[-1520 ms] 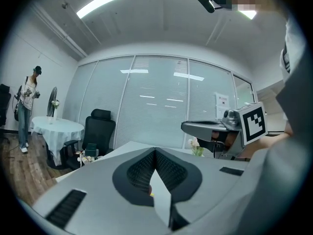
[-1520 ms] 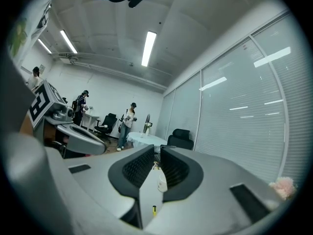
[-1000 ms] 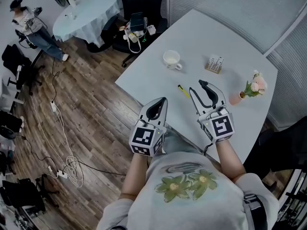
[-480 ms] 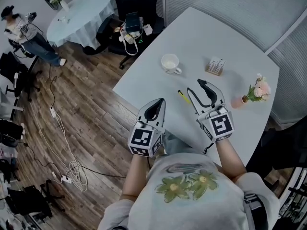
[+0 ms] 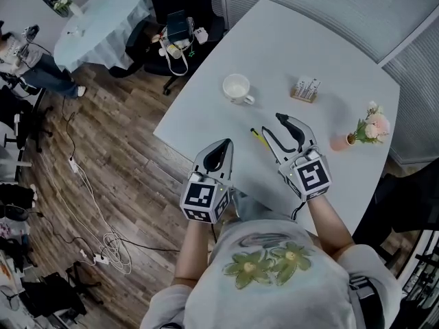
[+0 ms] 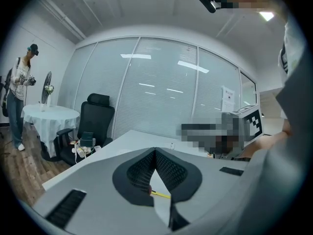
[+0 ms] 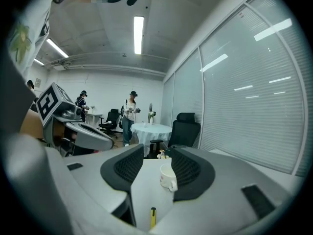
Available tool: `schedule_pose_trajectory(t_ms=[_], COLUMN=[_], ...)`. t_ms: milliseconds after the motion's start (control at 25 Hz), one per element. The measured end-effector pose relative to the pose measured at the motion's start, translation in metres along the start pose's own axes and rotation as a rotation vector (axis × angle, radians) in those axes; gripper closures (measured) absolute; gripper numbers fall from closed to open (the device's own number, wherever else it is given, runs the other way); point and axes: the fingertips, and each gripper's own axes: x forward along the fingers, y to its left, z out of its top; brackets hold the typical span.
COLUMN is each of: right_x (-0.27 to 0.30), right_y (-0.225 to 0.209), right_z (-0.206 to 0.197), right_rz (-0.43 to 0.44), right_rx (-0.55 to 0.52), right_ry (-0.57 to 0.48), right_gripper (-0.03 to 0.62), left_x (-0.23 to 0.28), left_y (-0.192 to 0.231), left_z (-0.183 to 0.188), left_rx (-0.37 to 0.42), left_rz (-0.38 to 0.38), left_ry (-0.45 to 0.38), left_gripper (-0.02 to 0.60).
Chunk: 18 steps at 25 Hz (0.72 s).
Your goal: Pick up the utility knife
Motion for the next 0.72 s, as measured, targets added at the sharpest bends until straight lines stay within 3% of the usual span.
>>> schedule_pose_trajectory(t_ms=[720], right_x=[0.033], right_y=[-0.003], right_z=[-0.071], right_rz=[0.045], right_rx=[0.046], right_ry=[0.157], right_gripper=[0.410], left_x=[0.033], left_y=[0.023], left_z=[-0.031], left_rx=[-0.041], left_rz=[-0.001], left_ry=[0.081], left_gripper=[0.581])
